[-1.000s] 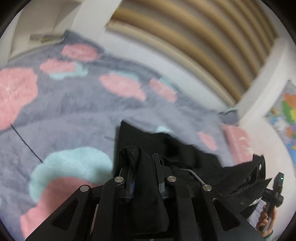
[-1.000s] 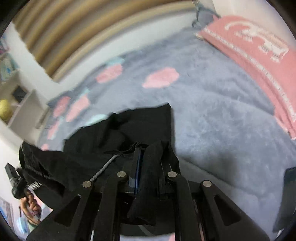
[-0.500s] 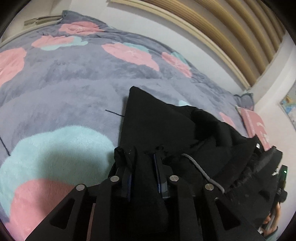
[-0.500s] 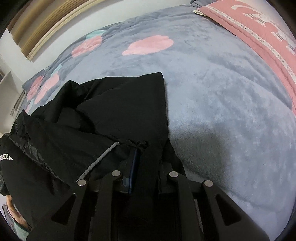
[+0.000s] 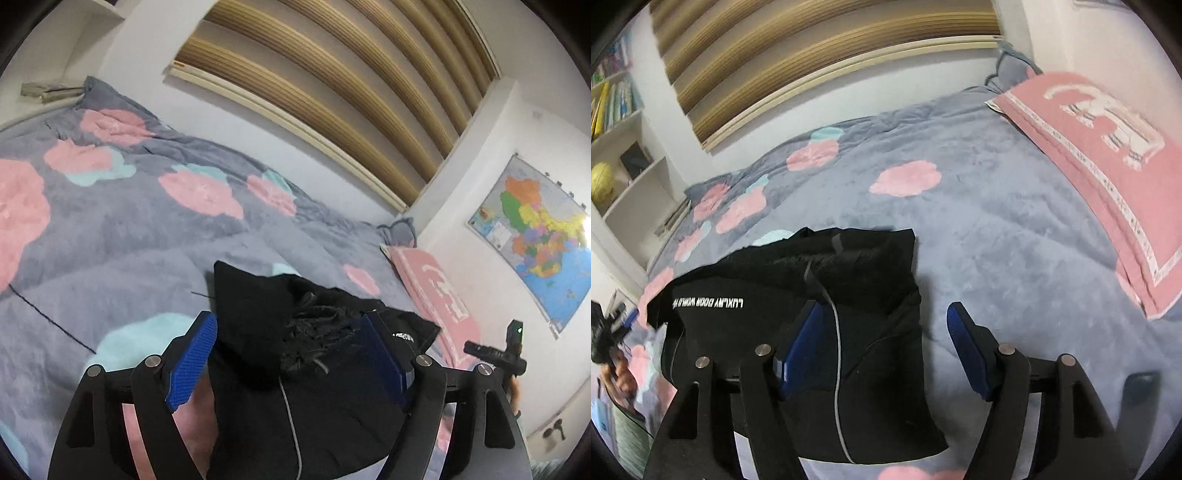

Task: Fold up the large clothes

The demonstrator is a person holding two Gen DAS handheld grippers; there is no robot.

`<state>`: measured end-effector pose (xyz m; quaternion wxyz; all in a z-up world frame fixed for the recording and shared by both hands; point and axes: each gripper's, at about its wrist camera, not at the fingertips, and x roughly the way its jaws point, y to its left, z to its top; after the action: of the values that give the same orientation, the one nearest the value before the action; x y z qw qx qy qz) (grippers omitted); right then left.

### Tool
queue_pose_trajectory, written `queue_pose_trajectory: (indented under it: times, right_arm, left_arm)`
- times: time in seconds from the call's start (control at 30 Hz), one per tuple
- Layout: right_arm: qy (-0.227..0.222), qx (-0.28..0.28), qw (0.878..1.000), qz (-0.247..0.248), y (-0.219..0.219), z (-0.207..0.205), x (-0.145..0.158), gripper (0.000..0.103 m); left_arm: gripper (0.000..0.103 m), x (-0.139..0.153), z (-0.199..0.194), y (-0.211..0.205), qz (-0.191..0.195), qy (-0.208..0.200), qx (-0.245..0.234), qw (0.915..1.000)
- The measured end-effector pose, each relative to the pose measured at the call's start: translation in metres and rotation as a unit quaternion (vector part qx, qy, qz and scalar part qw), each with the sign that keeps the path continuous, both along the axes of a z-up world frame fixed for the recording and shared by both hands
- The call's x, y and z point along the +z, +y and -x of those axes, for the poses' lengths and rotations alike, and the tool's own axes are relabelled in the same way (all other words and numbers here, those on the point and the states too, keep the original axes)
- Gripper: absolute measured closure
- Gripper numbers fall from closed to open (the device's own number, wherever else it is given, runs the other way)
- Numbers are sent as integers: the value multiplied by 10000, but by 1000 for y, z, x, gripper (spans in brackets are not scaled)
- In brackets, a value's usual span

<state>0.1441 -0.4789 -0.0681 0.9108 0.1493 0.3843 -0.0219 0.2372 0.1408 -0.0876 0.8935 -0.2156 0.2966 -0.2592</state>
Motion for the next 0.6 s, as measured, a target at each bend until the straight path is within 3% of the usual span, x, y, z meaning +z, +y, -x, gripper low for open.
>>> queue_pose_trajectory:
  times: [0.07, 0.17, 0.23, 0.33, 0.4, 0.5, 0.6]
  right_arm:
    - [45, 101, 9998, 168, 7, -12, -9, 30]
    - [33, 209, 9993, 322, 11, -26, -18, 30]
    - [41, 251, 9993, 291, 9, -35, -26, 30]
    - [39, 334, 9994, 82, -1, -50, -39, 30]
    - [39, 414, 9991, -33, -5, -57, -45, 30]
    - [79, 554, 9984, -102, -7, -70, -53, 29]
    - [178, 640, 9978, -88, -4, -85, -61, 28]
  left_arm:
    - [22, -10, -11, -7, -223, 201, -36, 9995]
    - [22, -28, -26, -22, -880, 476, -1, 9950]
    - [22, -38, -29, -30, -1135, 423, -161, 9925]
    - [22, -45, -20, -27, -1076, 328, -771, 9907]
    - [22, -47, -9, -21, -1154, 279, -875, 9891]
    - [22, -51, 4, -25, -1796, 112, -830, 9802]
    - [22, -59, -10, -40, -2124, 67, -810, 9738]
